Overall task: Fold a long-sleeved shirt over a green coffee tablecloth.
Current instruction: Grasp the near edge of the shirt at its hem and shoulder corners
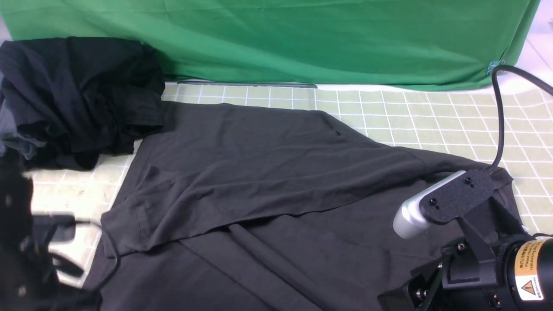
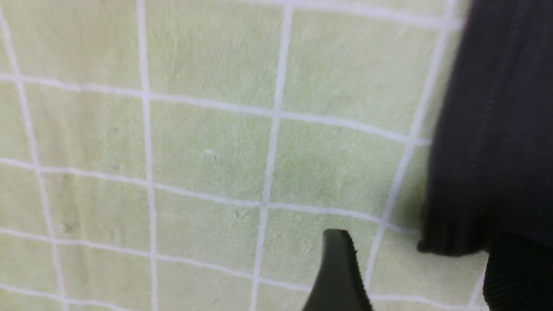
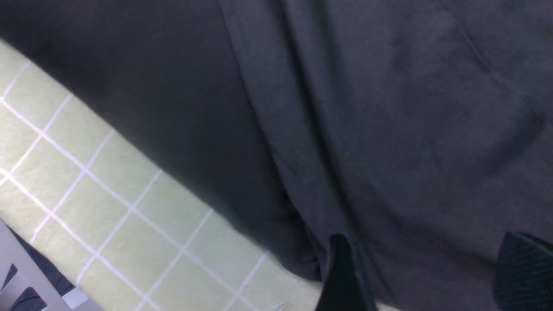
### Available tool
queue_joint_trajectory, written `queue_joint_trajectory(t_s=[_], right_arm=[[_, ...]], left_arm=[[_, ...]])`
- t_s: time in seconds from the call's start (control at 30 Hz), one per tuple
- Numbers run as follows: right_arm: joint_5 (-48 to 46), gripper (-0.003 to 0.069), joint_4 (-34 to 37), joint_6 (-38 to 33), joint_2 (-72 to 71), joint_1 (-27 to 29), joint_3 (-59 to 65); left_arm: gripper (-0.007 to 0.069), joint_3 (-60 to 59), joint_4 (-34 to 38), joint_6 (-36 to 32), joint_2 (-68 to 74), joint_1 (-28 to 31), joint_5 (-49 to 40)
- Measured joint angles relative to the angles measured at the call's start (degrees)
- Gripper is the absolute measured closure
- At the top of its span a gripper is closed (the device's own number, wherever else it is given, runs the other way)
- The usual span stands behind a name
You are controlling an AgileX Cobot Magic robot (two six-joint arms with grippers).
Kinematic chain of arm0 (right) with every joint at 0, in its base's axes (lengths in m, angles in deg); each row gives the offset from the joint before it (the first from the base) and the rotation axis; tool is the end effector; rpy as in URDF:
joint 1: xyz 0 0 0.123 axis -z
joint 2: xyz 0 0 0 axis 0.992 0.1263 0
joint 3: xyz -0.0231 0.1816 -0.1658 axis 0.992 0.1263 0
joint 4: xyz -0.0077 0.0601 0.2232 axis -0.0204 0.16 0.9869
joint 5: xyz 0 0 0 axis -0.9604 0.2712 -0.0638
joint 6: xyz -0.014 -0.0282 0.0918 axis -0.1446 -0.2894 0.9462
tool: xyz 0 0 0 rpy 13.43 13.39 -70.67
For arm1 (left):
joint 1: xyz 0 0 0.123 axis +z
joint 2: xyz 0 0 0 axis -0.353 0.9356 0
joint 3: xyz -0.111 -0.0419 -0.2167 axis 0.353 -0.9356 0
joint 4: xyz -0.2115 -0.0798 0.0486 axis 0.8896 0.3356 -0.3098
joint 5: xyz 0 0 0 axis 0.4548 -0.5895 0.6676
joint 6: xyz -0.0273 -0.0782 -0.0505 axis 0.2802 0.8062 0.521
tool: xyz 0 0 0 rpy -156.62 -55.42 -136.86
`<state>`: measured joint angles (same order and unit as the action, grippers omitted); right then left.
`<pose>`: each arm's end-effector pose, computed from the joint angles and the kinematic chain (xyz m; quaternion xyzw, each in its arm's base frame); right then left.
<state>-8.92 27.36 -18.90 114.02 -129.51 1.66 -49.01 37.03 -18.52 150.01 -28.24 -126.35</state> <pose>0.1407 0.1556 0.2388 -0.2471 0.9134 0.1880 0.2633 0.1850 -0.0137 0.1542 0.0500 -0.9965 -0.0612 0.0258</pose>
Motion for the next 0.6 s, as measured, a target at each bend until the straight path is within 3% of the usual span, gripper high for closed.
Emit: queue_joint_trajectory(t_s=[0.13,0.3,0.47,0.5,0.6], right_arm=[[-1.0,0.0227,0.0,-0.8,0.0,0.0,-0.1],[-7.6,0.0227,0.0,-3.8,0.0,0.0,-2.6],[-13.8,0.0227,0.0,-8.3,0.1,0.0,-6.7],[-14.2,0.0227,0.2,-9.1,0.2,0.0,-7.0],[-15.8,0.0227,1.4,-11.1,1.3,0.0,-7.1]], left_arm=[[0.0198,-4.3,0.9,0.1,0.9,0.0,7.8],[0.0233,-4.7,1.7,0.1,2.6,0.0,8.7],[0.0464,-3.5,3.7,-0.3,3.8,0.0,7.5],[0.0544,-3.1,3.1,-0.6,3.8,0.0,6.6],[0.0599,-2.3,2.3,-1.1,3.0,0.0,4.4]])
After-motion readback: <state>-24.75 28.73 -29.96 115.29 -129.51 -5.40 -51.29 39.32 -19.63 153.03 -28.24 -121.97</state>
